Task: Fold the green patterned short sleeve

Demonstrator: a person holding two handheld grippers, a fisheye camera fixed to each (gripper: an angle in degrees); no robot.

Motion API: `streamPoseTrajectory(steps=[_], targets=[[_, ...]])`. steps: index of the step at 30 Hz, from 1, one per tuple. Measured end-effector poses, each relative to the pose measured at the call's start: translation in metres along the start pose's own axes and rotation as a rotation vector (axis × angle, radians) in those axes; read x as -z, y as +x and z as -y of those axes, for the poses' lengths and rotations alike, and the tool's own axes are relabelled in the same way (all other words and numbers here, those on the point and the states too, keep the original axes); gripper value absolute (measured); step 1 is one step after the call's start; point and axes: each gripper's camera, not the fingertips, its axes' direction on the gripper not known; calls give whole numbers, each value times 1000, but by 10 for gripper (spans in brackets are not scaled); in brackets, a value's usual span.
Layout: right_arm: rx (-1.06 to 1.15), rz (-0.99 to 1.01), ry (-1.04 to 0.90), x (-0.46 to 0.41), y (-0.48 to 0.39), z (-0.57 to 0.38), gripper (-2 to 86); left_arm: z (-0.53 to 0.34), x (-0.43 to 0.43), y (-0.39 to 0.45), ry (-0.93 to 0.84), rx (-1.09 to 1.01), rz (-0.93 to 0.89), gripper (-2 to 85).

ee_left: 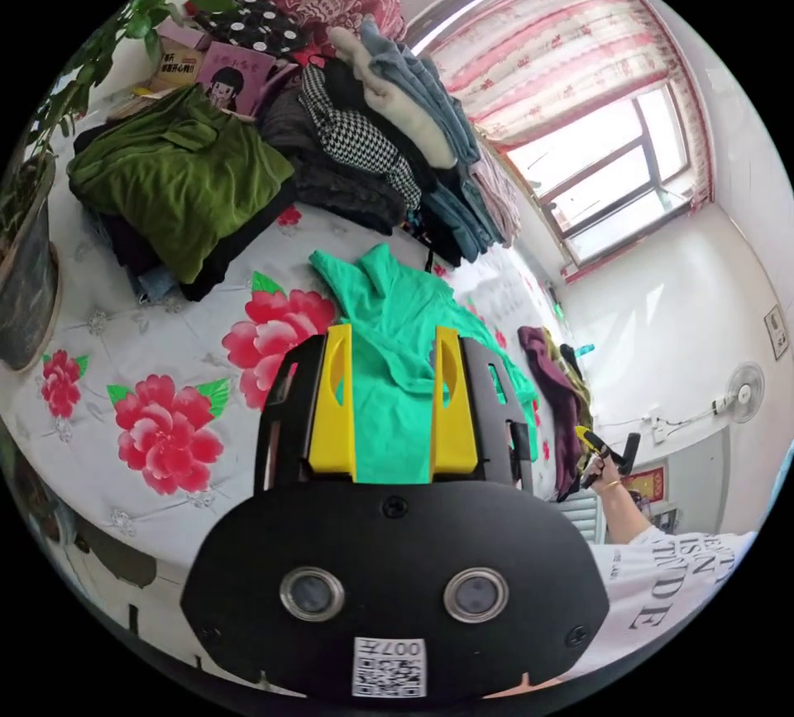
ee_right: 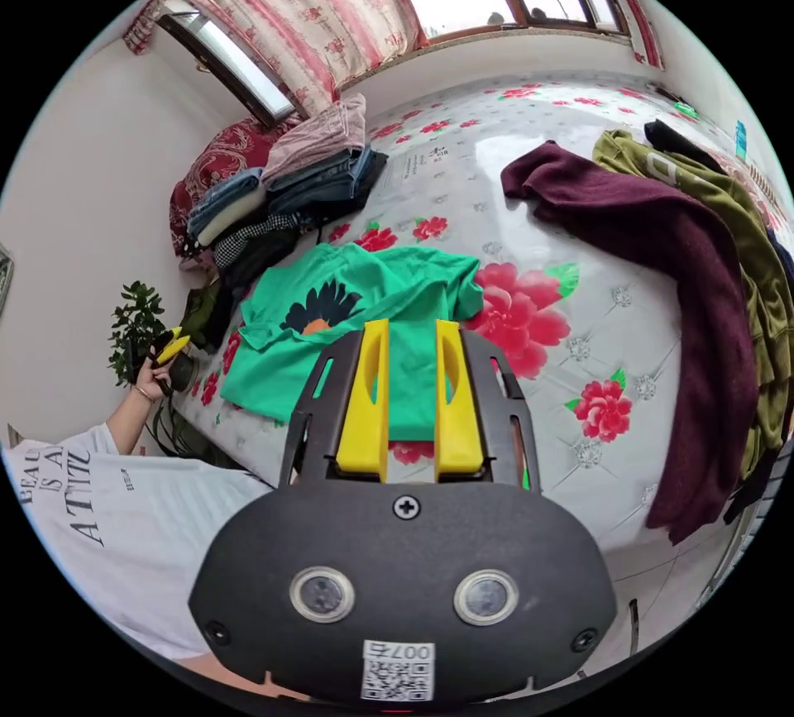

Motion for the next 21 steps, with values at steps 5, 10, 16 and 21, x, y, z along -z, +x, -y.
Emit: streamPoseTrajectory(steps=[5, 10, 16, 21], targets=[[-55, -30, -188, -59, 39, -68, 52, -54, -54, -3, -268, -31, 85, 138], [-24, -52, -180, -90, 47, -66, 57, -68, -99, 29, -405, -184, 210, 135], [-45, -25, -261, -138, 57, -40, 29, -62, -132, 58, -476, -263, 328, 59], [12, 62, -208, -93, 39, -12, 3, -31, -96, 77, -415, -262, 148, 27]])
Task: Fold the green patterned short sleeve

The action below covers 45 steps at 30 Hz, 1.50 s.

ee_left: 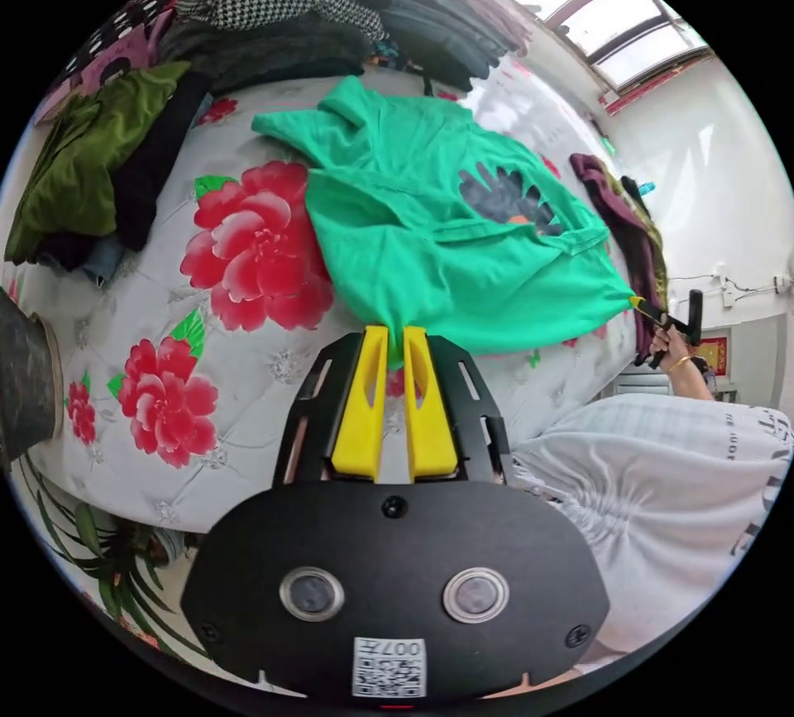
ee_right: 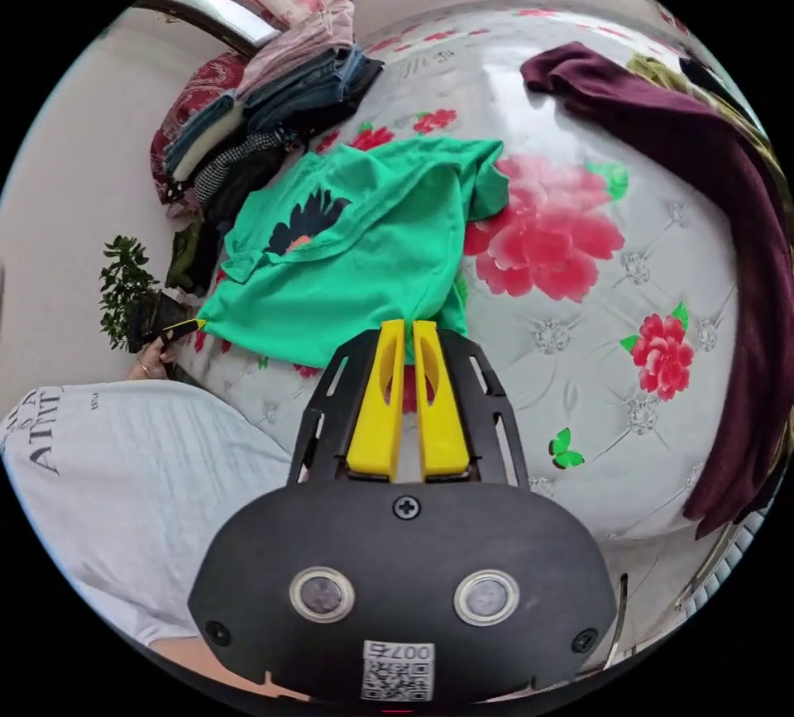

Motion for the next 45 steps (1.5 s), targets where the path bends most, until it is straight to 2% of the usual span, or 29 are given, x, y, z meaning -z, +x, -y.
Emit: streamPoseTrajectory(steps=[3, 5, 7, 8, 11, 13, 16, 20, 23, 28, 32, 36, 40, 43, 45], targets=[[154, 54, 112, 96, -39, 22, -1, 16, 67, 8, 107, -48, -165, 18], [255, 61, 263, 173, -71, 30, -2, 25, 132, 30, 240, -149, -198, 14], [359, 119, 511, 256, -104, 24, -3, 26, 174, 46, 342, -213, -182, 12], [372, 123, 549, 268, -111, 24, -3, 26, 195, 53, 392, -237, -179, 11], [409, 37, 475, 314, -143, 34, -3, 21, 235, 68, 450, -292, -180, 8], [475, 91, 622, 368, -156, 7, -3, 11, 252, 77, 479, -343, -187, 7], [485, 157, 643, 408, -164, -18, -3, -9, 271, 87, 498, -399, -231, 5], [534, 150, 639, 432, -182, -49, -3, -30, 277, 89, 463, -431, -240, 4], [517, 141, 537, 424, -188, -47, -3, -19, 255, 75, 367, -380, -253, 2], [387, -3, 289, 342, -174, 23, -3, 36, 189, 43, 190, -239, -290, 0], [244, -57, 221, 285, -154, 86, -3, 89, 156, 27, 179, -99, -289, 0], [282, -143, 365, 322, -191, 114, -3, 110, 188, 43, 289, -156, -309, -1], [409, -152, 586, 397, -238, 88, -3, 103, 242, 61, 437, -293, -249, 0], [473, -129, 667, 421, -258, 56, -3, 84, 256, 59, 498, -349, -292, 0], [514, -157, 651, 417, -268, 36, -3, 70, 251, 55, 498, -380, -277, 1]])
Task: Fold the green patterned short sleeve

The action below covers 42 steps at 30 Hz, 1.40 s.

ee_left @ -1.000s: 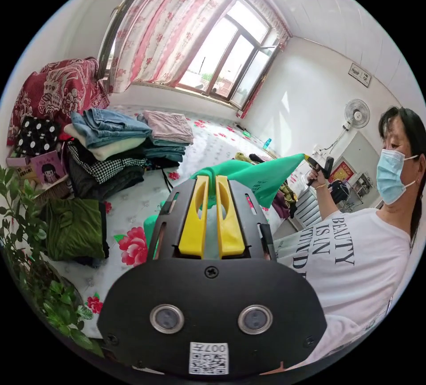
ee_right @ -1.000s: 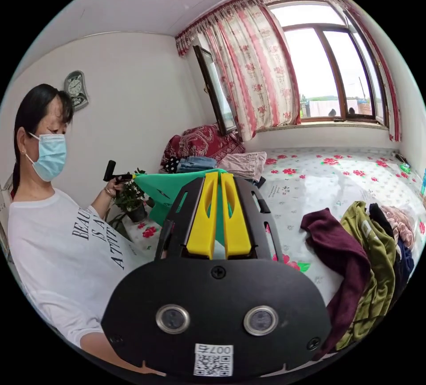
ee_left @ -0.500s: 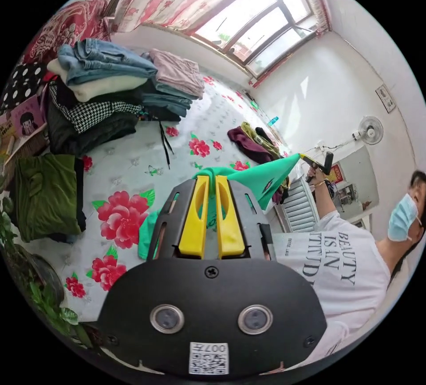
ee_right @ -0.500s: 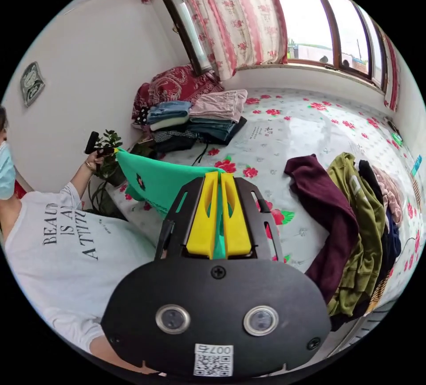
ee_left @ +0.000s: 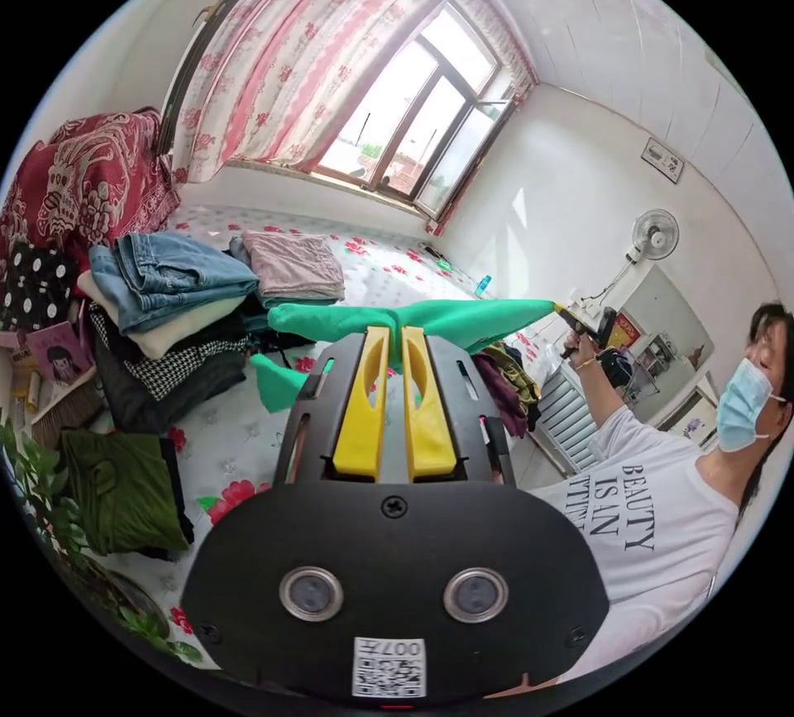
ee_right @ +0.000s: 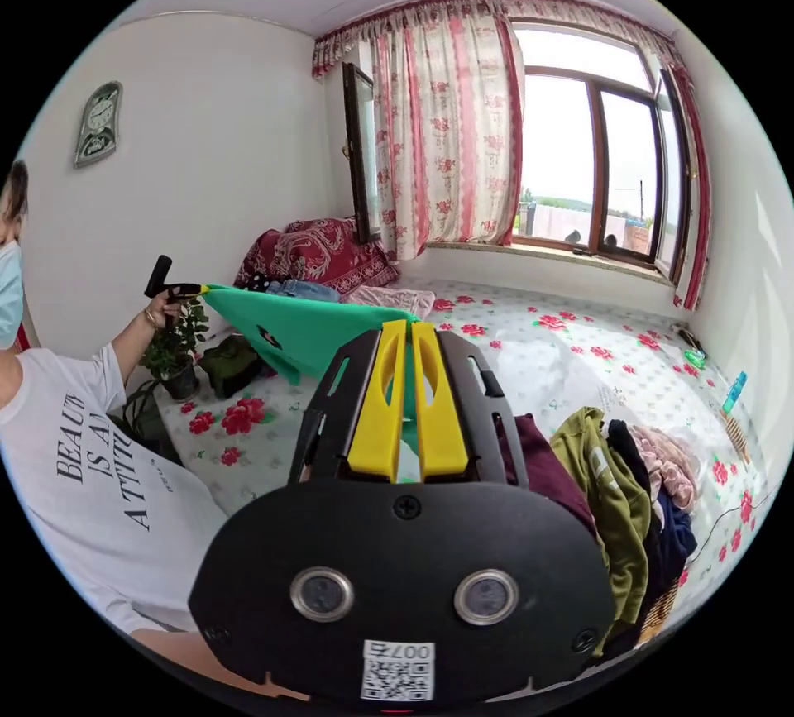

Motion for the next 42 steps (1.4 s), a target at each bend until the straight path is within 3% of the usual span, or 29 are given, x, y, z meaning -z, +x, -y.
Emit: streamPoseTrajectory(steps=[6, 14, 16, 19, 27, 32, 37, 42], targets=[[19, -15, -166, -32, -52, -112, -3, -100, -31, -34, -142, 98, 10, 2], [-352, 120, -667, -183, -91, -381, -3, -320, -117, -132, -433, 694, 46, -4], [-400, 130, -782, -198, -108, -430, -3, -344, -115, -133, -445, 712, 84, -4], [-415, 149, -774, -181, -121, -453, -2, -367, -98, -135, -359, 747, 36, -3], [-456, 200, -882, -170, -152, -522, 3, -412, -103, -131, -424, 719, 133, 25], [-493, 307, -846, -139, -144, -530, 20, -428, -88, -136, -351, 788, 167, 49], [-616, 277, -563, -83, -86, -529, 51, -449, -71, -136, -315, 874, 254, 42], [-875, 307, -304, -107, -33, -554, 76, -455, -78, -134, -254, 929, 263, 13]])
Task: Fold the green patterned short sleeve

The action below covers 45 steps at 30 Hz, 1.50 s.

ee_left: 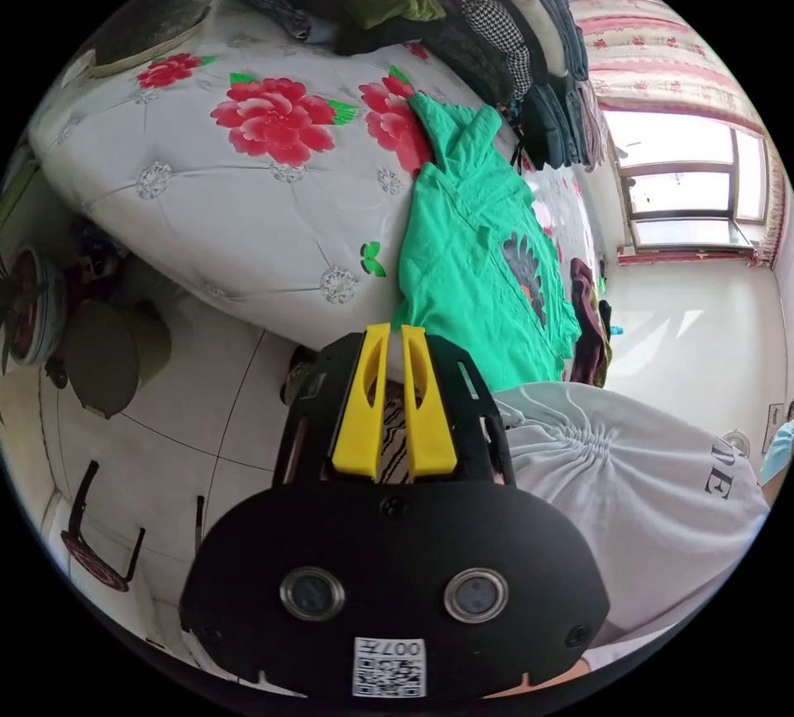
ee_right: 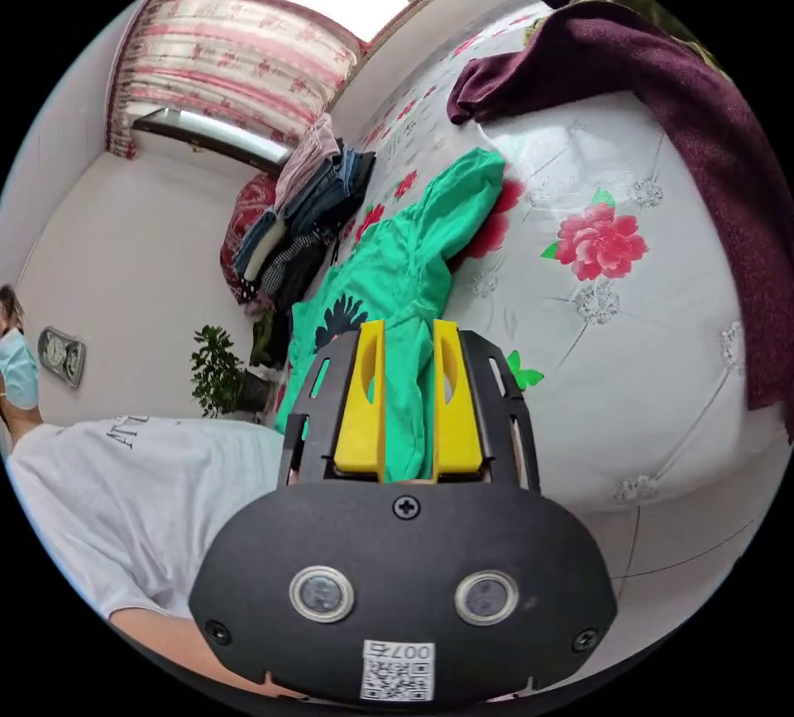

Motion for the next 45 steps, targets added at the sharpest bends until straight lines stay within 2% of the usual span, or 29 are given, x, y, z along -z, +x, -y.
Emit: streamPoseTrajectory(steps=[3, 8, 11, 13, 15, 17, 18, 20, 22, 23, 25, 27, 30, 34, 37, 42, 45], targets=[[-117, 35, 94, -17, 25, 18, 85, 2, -9, 13, 20, -22, -19, -1], [-259, 75, 134, -42, 45, 36, 82, -1, -31, 39, 3, -94, 5, -8], [-360, 177, 194, -47, 52, 43, 56, -7, -44, 44, 5, -80, 6, -9], [-469, 309, 316, -38, 55, 44, 27, -11, -51, 46, 8, -65, -1, -10], [-486, 345, 407, -24, 41, 51, 12, -15, -57, 47, 13, -54, -1, -10], [-362, 230, 365, -12, -3, 76, 5, -20, -65, 50, 23, -38, 1, -10], [-217, 93, 285, -10, -48, 97, 3, -21, -67, 50, 27, -34, 0, -10], [107, -138, 149, -20, -143, 122, 2, -25, -74, 53, 41, -14, -13, -10], [605, -419, -62, -70, -277, 117, 4, -26, -79, 57, 55, -9, -34, -10], [706, -454, -114, -86, -302, 109, 4, -26, -84, 60, 61, -12, -47, -10], [982, -472, -338, -148, -369, 73, 14, -23, -93, 64, 56, -26, -58, -10], [1057, -466, -464, -185, -391, 52, 23, -18, -102, 69, 40, -46, -62, -10], [1003, -471, -481, -207, -413, 42, 34, -9, -116, 79, 8, -104, -51, -10], [772, -399, -321, -159, -414, 70, 45, 6, -134, 99, -40, -220, -35, -9], [630, -386, -282, -121, -389, 95, 51, 19, -152, 117, -81, -302, -30, -8], [560, -474, -232, -91, -385, 124, 57, 43, -188, 157, -142, -449, -54, 11], [507, -478, -195, -102, -397, 141, 60, 67, -218, 190, -187, -547, -55, 44]])
